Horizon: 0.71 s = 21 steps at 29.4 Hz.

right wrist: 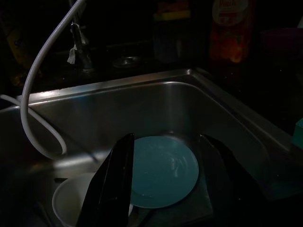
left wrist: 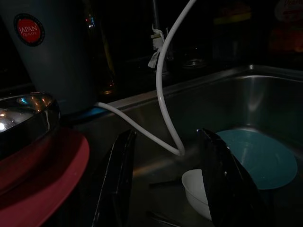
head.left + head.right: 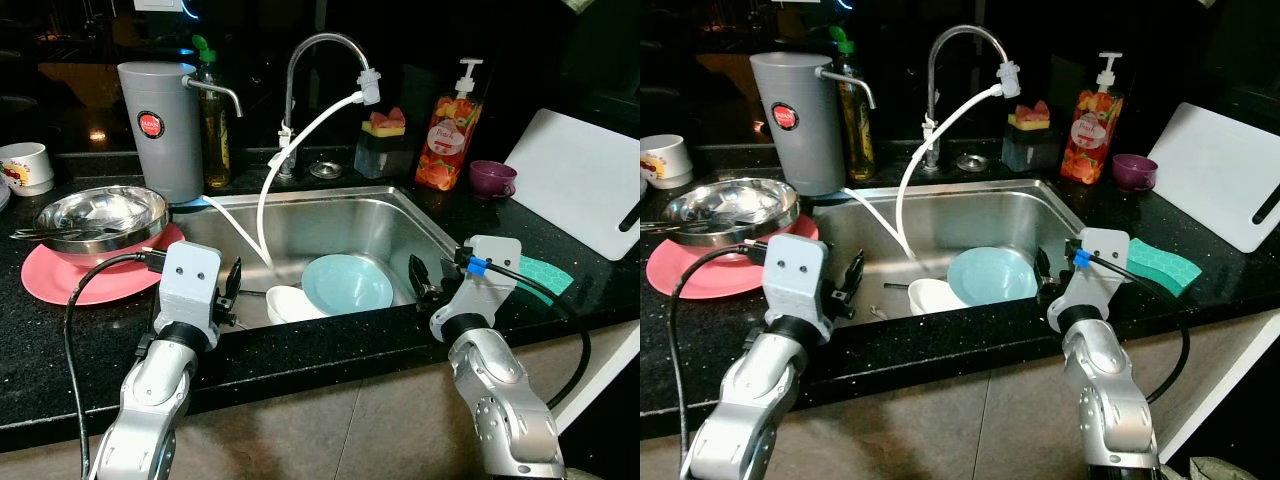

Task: Kitchen organization

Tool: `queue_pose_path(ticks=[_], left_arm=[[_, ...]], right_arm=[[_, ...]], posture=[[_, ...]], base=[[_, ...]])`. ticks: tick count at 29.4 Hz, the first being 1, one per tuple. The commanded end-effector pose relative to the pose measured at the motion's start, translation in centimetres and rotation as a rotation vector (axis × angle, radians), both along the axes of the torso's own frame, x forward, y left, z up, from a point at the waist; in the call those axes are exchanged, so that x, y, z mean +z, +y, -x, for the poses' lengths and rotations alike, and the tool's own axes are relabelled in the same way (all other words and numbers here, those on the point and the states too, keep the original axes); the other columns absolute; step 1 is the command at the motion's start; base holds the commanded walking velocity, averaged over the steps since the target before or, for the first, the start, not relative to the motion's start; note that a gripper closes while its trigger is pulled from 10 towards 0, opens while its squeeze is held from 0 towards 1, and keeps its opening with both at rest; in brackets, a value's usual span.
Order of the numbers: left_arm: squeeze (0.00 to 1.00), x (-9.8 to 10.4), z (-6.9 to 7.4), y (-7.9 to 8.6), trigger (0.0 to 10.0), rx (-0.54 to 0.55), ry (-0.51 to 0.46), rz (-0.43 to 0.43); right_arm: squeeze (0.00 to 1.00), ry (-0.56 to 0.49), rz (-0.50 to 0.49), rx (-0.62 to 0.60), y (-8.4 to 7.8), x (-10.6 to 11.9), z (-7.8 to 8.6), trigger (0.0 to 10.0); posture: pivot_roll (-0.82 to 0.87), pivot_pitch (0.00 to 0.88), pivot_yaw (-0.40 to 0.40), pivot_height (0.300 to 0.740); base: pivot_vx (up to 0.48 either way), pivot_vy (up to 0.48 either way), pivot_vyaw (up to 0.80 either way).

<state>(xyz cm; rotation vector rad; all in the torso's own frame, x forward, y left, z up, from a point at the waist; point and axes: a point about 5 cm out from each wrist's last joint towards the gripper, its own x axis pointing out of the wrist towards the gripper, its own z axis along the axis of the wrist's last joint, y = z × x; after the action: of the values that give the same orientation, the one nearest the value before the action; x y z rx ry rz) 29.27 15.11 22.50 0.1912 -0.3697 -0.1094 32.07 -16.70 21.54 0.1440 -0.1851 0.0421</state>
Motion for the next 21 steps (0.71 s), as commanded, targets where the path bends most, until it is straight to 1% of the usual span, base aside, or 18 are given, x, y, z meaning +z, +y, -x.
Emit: queue_pose_path(ticks=[1,21], left_arm=[[0.00,-0.25,-0.16,-0.41,10.0,-0.012,0.006,-0.011],[0.00,-0.38,-0.23,-0.64,10.0,-0.013,0.005,-0.023]], right_arm=[[0.00,-0.004,-0.006,-0.001,0.00,-0.06,-0.03,10.0],[0.00,-0.007,-0.007,0.008,0.21,-0.03,-0.19,10.0]], posture=[[0.13,0.067,-0.056,0.740],[0.14,0.054,-0.058,0.740]], base=[[0.000,0.000,0.00],[0.000,0.000,0.00]])
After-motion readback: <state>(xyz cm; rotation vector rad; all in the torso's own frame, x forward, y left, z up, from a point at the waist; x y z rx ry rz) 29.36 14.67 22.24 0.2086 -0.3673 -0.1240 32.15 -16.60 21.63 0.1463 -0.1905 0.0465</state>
